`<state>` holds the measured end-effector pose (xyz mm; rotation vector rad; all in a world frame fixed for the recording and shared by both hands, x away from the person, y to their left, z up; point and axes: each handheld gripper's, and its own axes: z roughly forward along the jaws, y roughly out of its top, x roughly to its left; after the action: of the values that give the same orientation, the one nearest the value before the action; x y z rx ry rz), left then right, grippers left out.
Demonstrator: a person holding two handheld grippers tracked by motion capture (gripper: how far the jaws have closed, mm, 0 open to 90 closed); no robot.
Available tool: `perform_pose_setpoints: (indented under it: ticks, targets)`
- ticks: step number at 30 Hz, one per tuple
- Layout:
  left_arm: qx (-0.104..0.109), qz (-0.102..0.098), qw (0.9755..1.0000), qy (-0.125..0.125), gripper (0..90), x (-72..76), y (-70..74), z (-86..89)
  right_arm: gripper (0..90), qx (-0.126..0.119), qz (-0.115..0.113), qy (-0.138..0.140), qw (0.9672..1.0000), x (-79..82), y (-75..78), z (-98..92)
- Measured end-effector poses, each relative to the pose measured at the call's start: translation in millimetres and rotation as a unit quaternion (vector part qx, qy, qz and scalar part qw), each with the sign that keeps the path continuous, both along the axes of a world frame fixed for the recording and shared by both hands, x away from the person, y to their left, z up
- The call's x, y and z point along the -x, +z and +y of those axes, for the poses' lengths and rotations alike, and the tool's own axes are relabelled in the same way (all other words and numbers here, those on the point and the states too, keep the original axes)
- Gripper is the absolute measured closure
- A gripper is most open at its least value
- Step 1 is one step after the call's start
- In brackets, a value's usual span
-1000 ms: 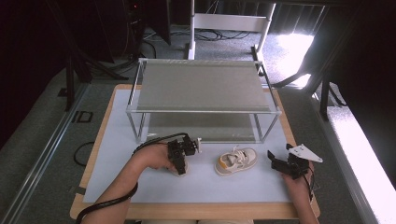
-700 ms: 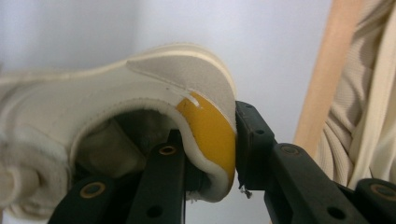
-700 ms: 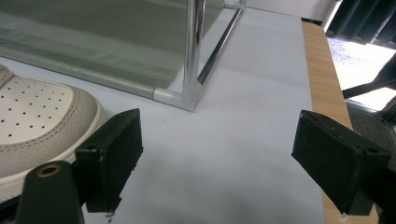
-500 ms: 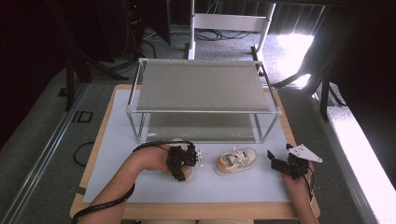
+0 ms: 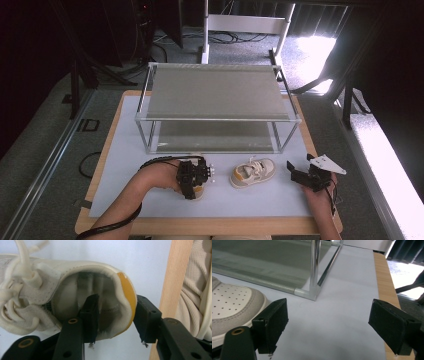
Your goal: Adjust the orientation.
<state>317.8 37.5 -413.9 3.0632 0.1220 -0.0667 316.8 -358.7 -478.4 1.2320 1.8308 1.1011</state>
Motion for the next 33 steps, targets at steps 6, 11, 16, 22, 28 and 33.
perform_pose_setpoints:
  ticks: [6,11,16,22,28,33]
  targets:
    - [0.0,-0.004,1.0,0.002,54.5,0.5,0.4,0.9,15.1,0.008,0.021,0.008,0.9997,-4.4,-0.1,1.3]
    - [-0.001,-0.003,1.0,0.002,54.5,0.7,0.9,1.2,20.8,-0.009,0.082,0.015,0.9965,-8.3,2.5,-2.2]
    - [-0.004,-0.002,1.0,-0.001,54.5,-0.5,1.8,0.1,19.7,-0.005,0.148,0.043,0.988,-9.4,15.2,-9.7]
    - [-0.007,0.0,1.0,0.0,54.5,-1.0,1.9,0.0,20.9,0.025,0.196,0.071,0.9777,-11.2,32.7,-1.7]
    - [-0.009,0.003,1.0,0.001,54.6,-1.6,2.0,-0.3,27.3,0.055,0.243,0.106,0.9626,-10.7,52.9,13.3]
    - [-0.014,0.003,0.9999,-0.001,54.6,-2.3,2.3,-1.2,27.3,0.067,0.287,0.127,0.9473,-8.5,70.9,29.6]
